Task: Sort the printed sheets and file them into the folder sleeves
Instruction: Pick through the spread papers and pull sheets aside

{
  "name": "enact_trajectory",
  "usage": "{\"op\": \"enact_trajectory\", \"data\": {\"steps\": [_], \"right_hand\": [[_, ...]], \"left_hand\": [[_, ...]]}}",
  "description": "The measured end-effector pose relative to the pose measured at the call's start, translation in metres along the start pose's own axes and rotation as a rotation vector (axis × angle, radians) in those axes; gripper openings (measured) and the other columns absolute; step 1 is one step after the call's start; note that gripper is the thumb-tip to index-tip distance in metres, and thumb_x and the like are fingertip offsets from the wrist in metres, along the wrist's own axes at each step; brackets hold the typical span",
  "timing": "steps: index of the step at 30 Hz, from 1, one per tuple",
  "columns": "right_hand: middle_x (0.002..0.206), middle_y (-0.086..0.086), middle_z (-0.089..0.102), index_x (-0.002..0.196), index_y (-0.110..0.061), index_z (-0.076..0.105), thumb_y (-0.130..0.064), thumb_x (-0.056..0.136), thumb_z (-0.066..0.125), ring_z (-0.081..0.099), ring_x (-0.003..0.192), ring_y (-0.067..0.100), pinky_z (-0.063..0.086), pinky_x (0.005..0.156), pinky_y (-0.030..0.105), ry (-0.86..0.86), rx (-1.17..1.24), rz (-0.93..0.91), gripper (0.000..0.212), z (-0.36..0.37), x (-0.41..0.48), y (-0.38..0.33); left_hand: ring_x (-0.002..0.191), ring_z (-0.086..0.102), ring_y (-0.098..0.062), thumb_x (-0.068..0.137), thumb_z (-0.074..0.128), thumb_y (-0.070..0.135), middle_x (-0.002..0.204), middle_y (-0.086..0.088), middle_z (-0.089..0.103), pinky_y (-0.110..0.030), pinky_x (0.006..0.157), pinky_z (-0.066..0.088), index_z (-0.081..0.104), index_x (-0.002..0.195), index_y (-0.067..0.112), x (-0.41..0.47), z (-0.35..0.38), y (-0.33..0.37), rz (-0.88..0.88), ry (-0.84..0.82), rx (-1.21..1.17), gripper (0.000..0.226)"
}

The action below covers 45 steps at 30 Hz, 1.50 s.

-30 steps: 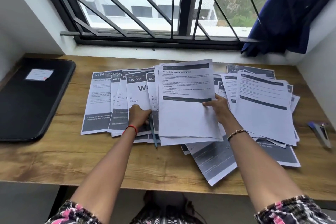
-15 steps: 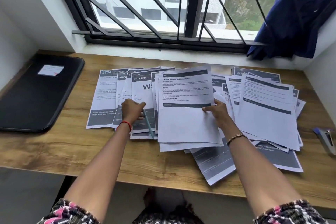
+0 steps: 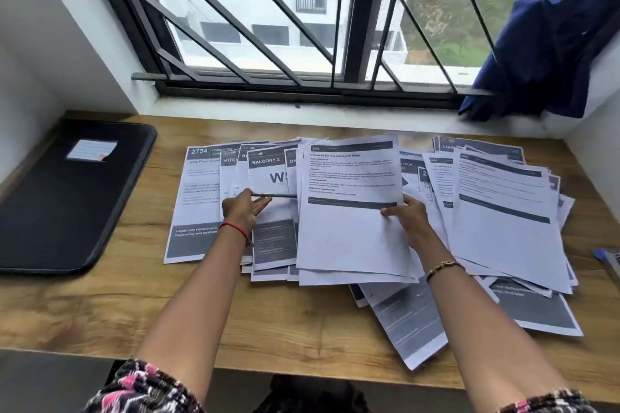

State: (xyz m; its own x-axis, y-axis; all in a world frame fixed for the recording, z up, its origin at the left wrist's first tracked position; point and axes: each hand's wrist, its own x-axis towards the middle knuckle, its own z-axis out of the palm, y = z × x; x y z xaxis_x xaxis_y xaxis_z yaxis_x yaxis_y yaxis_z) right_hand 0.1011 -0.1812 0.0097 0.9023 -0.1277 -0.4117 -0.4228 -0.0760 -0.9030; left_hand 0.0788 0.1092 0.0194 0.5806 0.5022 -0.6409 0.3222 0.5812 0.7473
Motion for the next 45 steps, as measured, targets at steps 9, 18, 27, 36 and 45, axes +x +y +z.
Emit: {"op": "enact_trajectory", "data": {"steps": [9, 18, 27, 36, 45], "right_hand": [[0.093, 0.010, 0.062, 0.110, 0.001, 0.062, 0.018, 0.072, 0.059, 0.056, 0.083, 0.023, 0.043, 0.046, 0.006, 0.088, 0.030, 0.012, 0.042, 0.010, 0.019, -0.007], [0.087, 0.006, 0.064, 0.105, -0.005, 0.063, 0.017, 0.071, 0.061, 0.058, 0.080, 0.024, 0.048, 0.055, 0.016, 0.098, 0.040, 0.031, 0.041, 0.015, 0.028, -0.003], [0.091, 0.009, 0.065, 0.113, 0.004, 0.062, 0.017, 0.070, 0.065, 0.058, 0.069, 0.014, 0.047, 0.050, 0.007, 0.173, 0.020, 0.036, 0.045, -0.001, 0.032, 0.002], [0.082, 0.002, 0.065, 0.110, -0.001, 0.063, 0.017, 0.070, 0.064, 0.059, 0.070, 0.017, 0.050, 0.058, 0.016, 0.144, 0.047, 0.054, 0.044, 0.001, 0.038, 0.006], [0.086, 0.007, 0.064, 0.115, 0.005, 0.059, 0.019, 0.071, 0.061, 0.059, 0.089, 0.028, 0.048, 0.072, 0.029, 0.070, 0.112, 0.052, 0.046, 0.017, 0.040, 0.005]], "left_hand": [[0.129, 0.043, -0.036, 0.101, 0.028, 0.002, 0.141, -0.031, 0.037, -0.037, 0.109, 0.035, 0.024, 0.140, -0.010, 0.049, 0.033, 0.011, -0.045, -0.110, -0.136, 0.041], [0.123, 0.049, -0.039, 0.103, 0.032, 0.029, 0.133, -0.029, 0.047, -0.044, 0.090, 0.045, 0.027, 0.137, -0.004, 0.056, 0.051, 0.004, -0.206, -0.371, -0.106, 0.048], [0.140, 0.026, -0.030, 0.103, 0.021, 0.035, 0.155, -0.004, 0.022, -0.058, 0.108, 0.026, 0.014, 0.150, 0.019, 0.064, 0.076, 0.011, -0.212, -0.515, -0.233, 0.050], [0.134, 0.037, -0.030, 0.100, 0.023, 0.049, 0.149, -0.011, 0.034, -0.053, 0.102, 0.035, 0.018, 0.148, 0.019, 0.071, 0.072, 0.007, -0.222, -0.588, -0.165, 0.057], [0.080, 0.065, -0.011, 0.101, 0.039, 0.021, 0.109, 0.000, 0.065, -0.022, 0.056, 0.053, 0.053, 0.115, 0.024, 0.048, 0.061, -0.002, -0.105, -0.793, 0.452, 0.020]]}}
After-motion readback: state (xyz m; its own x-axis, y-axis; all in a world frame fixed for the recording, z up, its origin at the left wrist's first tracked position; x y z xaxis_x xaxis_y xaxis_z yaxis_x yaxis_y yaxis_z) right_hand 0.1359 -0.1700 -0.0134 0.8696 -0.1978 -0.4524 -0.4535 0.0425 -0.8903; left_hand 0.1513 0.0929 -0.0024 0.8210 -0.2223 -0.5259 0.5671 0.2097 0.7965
